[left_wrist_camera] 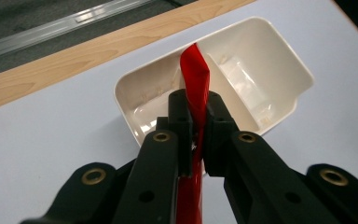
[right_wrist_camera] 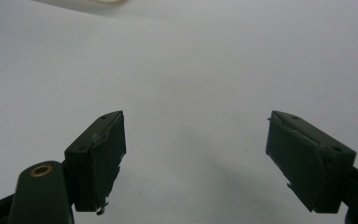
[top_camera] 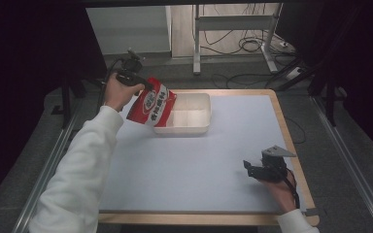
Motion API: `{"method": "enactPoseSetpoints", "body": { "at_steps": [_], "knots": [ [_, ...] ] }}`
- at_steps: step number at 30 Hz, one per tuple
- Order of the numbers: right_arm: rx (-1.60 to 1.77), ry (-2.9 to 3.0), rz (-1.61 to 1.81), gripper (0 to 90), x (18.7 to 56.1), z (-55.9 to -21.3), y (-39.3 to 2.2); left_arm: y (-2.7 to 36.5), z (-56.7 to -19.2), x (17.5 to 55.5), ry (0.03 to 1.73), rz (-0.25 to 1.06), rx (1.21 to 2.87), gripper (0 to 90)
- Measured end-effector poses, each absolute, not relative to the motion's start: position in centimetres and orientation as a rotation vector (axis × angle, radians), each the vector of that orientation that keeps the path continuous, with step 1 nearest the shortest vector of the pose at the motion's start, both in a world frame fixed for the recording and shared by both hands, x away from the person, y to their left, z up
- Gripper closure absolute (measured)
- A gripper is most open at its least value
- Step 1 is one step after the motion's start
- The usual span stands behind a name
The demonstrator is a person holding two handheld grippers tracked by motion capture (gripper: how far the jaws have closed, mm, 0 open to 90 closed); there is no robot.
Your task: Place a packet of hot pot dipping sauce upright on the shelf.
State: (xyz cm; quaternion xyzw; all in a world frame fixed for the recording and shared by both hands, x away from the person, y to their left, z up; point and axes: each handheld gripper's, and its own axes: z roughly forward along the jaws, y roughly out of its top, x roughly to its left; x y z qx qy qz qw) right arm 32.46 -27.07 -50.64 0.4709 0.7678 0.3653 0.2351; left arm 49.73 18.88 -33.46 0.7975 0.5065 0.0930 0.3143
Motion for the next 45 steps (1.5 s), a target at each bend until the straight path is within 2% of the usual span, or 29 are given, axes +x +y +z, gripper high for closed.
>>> {"method": "enactPoseSetpoints", "body": {
  "at_steps": [22,30,42,45],
  "knots": [
    [1.291,2.110,1.002,19.6,32.5,-50.7,-27.1,16.8,-34.6,51.9,1.340,0.255,2.107,82.9],
    [1.287,2.119,0.996,19.6,32.6,-50.8,-27.1,15.9,-36.0,53.1,1.332,0.173,2.086,82.9],
    [1.286,2.123,0.992,19.6,32.7,-50.9,-27.2,17.1,-35.9,53.1,1.350,0.232,2.077,82.0],
    [1.284,2.122,0.994,19.6,32.6,-50.8,-27.1,17.2,-35.9,52.8,1.331,0.247,2.085,78.0]
  ]
}}
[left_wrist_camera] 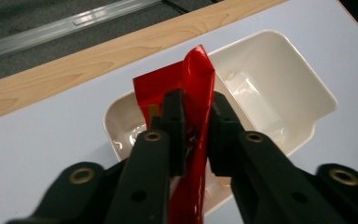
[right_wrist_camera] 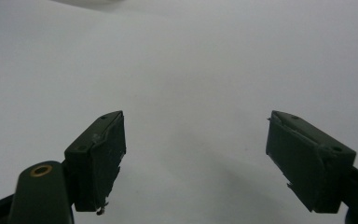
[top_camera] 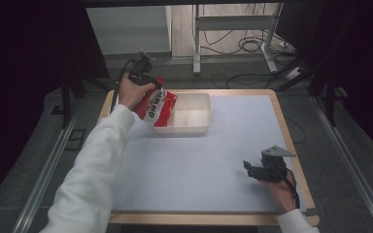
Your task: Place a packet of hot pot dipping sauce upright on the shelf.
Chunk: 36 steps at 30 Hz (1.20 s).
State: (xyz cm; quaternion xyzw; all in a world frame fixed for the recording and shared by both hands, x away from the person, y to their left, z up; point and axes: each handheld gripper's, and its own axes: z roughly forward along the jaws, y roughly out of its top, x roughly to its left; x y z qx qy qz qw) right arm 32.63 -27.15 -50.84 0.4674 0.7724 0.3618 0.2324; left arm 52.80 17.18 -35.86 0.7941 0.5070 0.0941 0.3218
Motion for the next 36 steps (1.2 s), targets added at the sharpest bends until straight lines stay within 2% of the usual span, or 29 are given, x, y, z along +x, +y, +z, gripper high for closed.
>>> {"method": "enactPoseSetpoints", "body": {
  "at_steps": [6,8,12,18,24,31,36],
  "knots": [
    [1.288,2.116,1.000,19.6,32.6,-50.8,-27.2,17.5,-35.6,51.4,1.275,0.298,2.081,45.8],
    [1.288,2.117,0.999,19.6,32.6,-50.8,-27.2,18.0,-35.2,50.3,1.253,0.352,2.068,36.5],
    [1.289,2.115,1.002,19.6,32.5,-50.8,-27.1,19.2,-34.4,48.8,1.234,0.399,2.032,26.3],
    [1.290,2.119,0.995,19.6,32.5,-50.9,-27.0,21.4,-33.3,46.2,1.195,0.446,1.989,20.0],
    [1.289,2.119,0.992,19.6,32.4,-50.9,-26.9,23.7,-33.4,42.8,1.159,0.488,1.954,18.1],
    [1.289,2.126,0.982,19.5,32.4,-51.0,-26.7,25.6,-35.8,39.2,1.141,0.454,1.936,17.2],
    [1.288,2.128,0.982,19.6,32.4,-51.0,-26.5,25.2,-38.6,38.5,1.158,0.423,1.949,17.8]
  ]
}}
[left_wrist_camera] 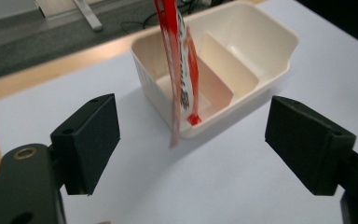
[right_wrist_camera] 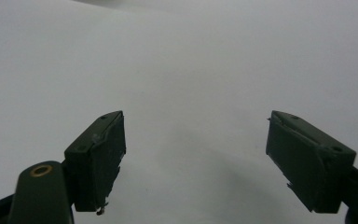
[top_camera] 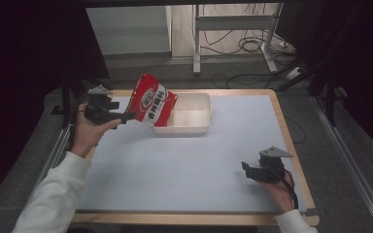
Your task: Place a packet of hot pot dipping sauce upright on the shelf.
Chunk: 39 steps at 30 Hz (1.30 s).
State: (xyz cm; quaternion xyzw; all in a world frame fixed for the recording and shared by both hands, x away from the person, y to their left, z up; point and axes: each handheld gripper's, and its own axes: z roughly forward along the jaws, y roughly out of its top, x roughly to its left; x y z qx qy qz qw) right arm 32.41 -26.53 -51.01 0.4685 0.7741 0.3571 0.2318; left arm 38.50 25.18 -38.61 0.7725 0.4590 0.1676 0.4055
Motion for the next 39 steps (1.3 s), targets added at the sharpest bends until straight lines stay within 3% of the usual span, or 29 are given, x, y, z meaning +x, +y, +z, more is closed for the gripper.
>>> {"method": "enactPoseSetpoints", "body": {
  "at_steps": [4,9,10,11,12,14,15,30,39],
  "knots": [
    [1.287,2.129,0.977,19.6,32.4,-51.0,-26.5,24.3,-40.3,39.2,1.185,0.436,1.965,21.5],
    [1.286,2.129,0.977,19.5,32.4,-51.0,-26.5,23.2,-42.2,41.5,1.244,0.456,1.947,41.0],
    [1.287,2.128,0.977,19.5,32.4,-51.0,-26.6,23.1,-42.5,42.0,1.249,0.450,1.930,41.0],
    [1.287,2.129,0.978,19.5,32.4,-51.0,-26.6,23.1,-42.7,42.3,1.240,0.444,1.918,50.1],
    [1.292,2.128,0.981,19.5,32.4,-51.0,-26.8,23.0,-42.8,42.8,1.218,0.405,1.916,68.3],
    [1.292,2.129,0.980,19.5,32.5,-51.0,-26.8,23.0,-42.8,43.0,1.217,0.392,1.919,85.9],
    [1.294,2.127,0.980,19.6,32.5,-51.1,-27.0,22.9,-42.7,43.1,1.215,0.407,1.923,88.3],
    [1.292,2.119,0.995,19.6,32.4,-50.8,-27.0,20.9,-39.2,41.6,1.257,0.488,1.923,88.9],
    [1.289,2.117,1.004,19.5,32.4,-50.7,-27.0,20.0,-39.1,42.5,1.322,0.493,1.915,88.9]
  ]
}}
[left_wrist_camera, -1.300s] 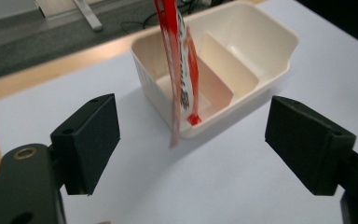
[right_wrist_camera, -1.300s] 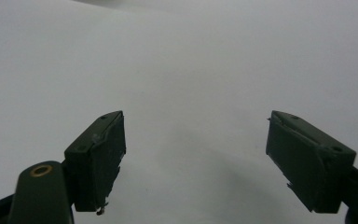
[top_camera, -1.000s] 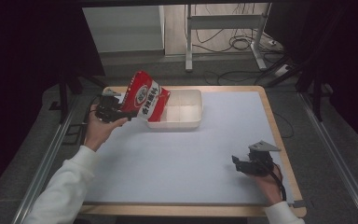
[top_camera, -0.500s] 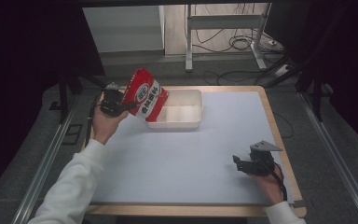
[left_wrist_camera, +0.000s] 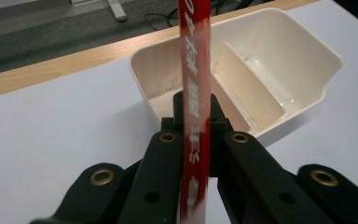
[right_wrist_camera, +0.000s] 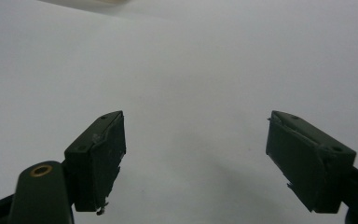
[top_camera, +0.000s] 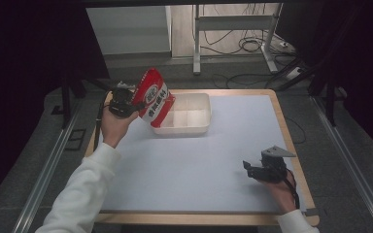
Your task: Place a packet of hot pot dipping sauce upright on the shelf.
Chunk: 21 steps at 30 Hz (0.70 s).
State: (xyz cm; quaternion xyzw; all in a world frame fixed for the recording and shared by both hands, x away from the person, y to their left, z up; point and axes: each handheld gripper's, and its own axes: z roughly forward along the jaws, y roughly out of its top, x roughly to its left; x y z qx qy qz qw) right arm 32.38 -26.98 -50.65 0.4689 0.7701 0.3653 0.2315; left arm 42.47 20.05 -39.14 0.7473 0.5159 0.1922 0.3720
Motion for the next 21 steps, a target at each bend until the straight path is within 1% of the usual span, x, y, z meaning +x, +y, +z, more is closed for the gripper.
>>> {"method": "enactPoseSetpoints", "body": {
  "at_steps": [8,21],
  "knots": [
    [1.282,2.119,1.005,19.5,32.4,-50.6,-26.9,19.4,-39.6,43.6,1.360,0.464,1.922,88.8],
    [1.283,2.125,0.997,19.6,32.5,-50.8,-26.8,17.7,-39.1,45.0,1.312,0.426,1.939,88.8]
  ]
}}
